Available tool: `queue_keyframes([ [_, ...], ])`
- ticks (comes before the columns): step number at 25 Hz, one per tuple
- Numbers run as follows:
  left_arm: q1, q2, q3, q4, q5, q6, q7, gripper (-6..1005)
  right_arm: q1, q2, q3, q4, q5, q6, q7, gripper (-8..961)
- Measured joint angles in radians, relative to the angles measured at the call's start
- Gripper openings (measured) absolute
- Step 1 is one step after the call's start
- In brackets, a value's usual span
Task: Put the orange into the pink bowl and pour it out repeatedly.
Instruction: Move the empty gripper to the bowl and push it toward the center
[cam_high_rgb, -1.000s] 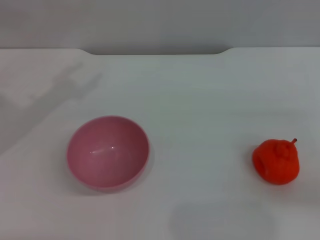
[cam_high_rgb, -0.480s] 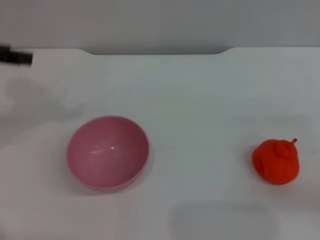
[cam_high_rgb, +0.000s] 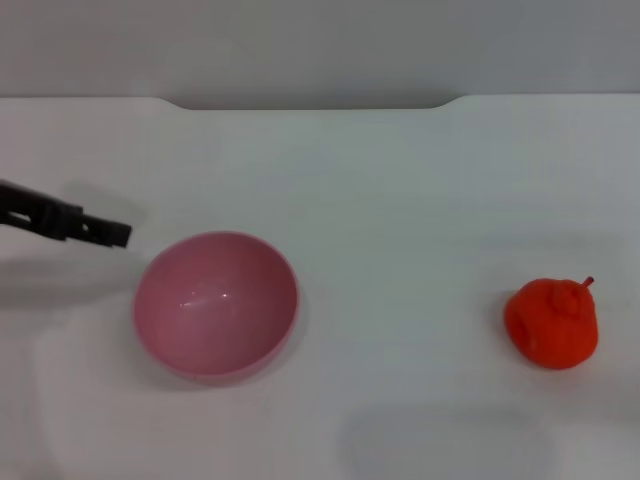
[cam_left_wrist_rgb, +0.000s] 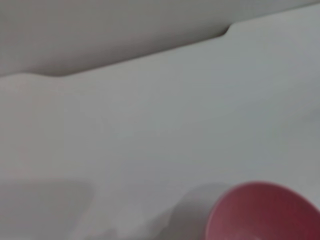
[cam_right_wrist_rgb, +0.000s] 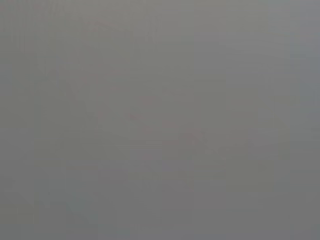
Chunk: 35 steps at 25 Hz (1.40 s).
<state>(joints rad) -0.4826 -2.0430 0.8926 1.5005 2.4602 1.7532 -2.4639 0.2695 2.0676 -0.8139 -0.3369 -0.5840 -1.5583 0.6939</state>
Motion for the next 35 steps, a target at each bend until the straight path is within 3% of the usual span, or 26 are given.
queue_keyframes([
  [2,0.005,-0.011,0.022,-0.01,0.014,-0.01,-0.006,752,0.003,0.0,-0.011,0.0,-0.001,0.0,0.0,691],
  [12,0.02,-0.011,0.168,-0.081,0.019,-0.11,-0.066,752,0.004,0.003,-0.041,0.001,-0.002,0.0,0.001,690],
  [19,-0.016,-0.006,0.187,-0.207,0.029,-0.223,-0.059,753,0.002,0.004,-0.048,0.001,-0.033,-0.009,0.001,689],
  [35,-0.047,-0.006,0.238,-0.313,0.055,-0.317,-0.058,741,0.015,-0.003,-0.046,0.003,-0.041,-0.002,0.001,688],
])
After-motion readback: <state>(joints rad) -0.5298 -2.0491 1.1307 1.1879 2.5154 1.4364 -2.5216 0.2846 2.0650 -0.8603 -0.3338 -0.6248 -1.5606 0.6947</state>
